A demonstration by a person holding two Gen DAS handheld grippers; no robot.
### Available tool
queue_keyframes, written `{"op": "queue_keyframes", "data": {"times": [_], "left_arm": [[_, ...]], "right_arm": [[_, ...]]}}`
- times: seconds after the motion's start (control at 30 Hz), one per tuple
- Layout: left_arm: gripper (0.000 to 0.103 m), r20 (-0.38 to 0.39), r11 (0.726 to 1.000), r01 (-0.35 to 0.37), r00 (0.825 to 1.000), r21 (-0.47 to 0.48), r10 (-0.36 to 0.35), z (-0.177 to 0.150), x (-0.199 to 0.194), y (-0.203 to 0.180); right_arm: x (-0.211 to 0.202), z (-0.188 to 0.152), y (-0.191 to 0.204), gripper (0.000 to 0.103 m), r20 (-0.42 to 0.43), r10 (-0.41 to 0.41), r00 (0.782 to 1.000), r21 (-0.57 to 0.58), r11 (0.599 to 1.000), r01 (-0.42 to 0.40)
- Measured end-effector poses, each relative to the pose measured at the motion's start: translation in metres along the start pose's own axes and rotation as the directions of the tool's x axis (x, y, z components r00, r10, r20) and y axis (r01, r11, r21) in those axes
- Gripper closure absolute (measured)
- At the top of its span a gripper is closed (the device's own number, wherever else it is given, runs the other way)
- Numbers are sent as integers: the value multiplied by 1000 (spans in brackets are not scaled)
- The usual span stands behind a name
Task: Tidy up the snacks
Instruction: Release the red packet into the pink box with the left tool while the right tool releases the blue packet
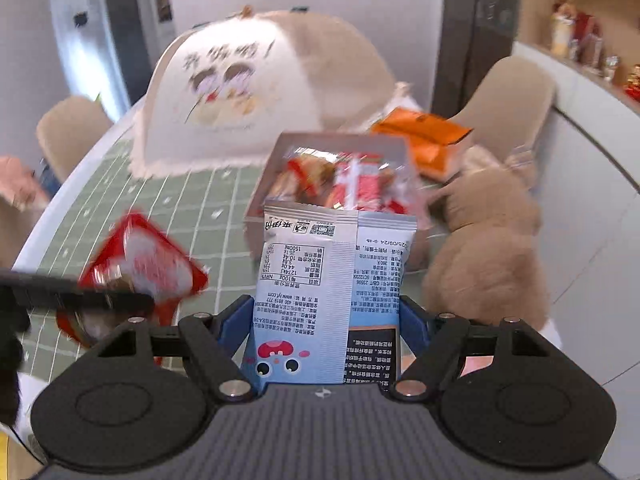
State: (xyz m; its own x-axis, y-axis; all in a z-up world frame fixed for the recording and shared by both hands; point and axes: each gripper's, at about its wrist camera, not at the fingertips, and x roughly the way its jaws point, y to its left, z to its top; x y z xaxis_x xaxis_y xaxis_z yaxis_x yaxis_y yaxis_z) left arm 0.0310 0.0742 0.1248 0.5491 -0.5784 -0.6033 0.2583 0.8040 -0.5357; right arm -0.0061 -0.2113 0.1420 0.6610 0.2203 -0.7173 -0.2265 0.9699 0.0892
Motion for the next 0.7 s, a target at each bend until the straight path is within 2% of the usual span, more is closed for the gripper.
{"op": "queue_keyframes", "data": {"times": [0.1,0.17,0.2,0.23,0.3,0.33,0.43,0.5,0.6,0.7], "left_arm": [[77,101,995,78,991,64,-84,56,4,-33],[75,148,985,168,974,27,-170,97,21,-42],[70,155,982,189,970,5,-187,112,32,-40],[71,177,986,168,971,-21,-161,125,45,-35],[72,196,997,52,980,-65,-38,136,58,-26],[72,197,997,17,980,-80,-1,135,59,-20],[72,196,995,-17,980,-100,37,110,45,-1],[72,169,991,-99,979,-86,113,87,35,7],[72,141,981,-170,973,-93,182,57,19,19],[72,144,980,-162,973,-113,178,41,7,22]], "right_arm": [[-4,0,-7,26,10,6,1000,13,1000,-6],[-4,2,-11,26,19,-3,1000,7,1000,3],[-5,2,-11,26,23,-8,1000,8,1000,8],[-6,3,-13,26,28,-12,1000,9,1000,12],[-12,6,-20,25,41,-29,999,7,1000,28],[-16,6,-26,25,52,-40,998,7,999,40],[-21,10,-47,24,62,-59,996,38,998,57],[-19,23,-59,24,78,-49,996,61,997,45],[-14,57,-61,24,130,-11,991,59,998,4],[6,112,-47,24,168,17,986,29,999,-22]]}}
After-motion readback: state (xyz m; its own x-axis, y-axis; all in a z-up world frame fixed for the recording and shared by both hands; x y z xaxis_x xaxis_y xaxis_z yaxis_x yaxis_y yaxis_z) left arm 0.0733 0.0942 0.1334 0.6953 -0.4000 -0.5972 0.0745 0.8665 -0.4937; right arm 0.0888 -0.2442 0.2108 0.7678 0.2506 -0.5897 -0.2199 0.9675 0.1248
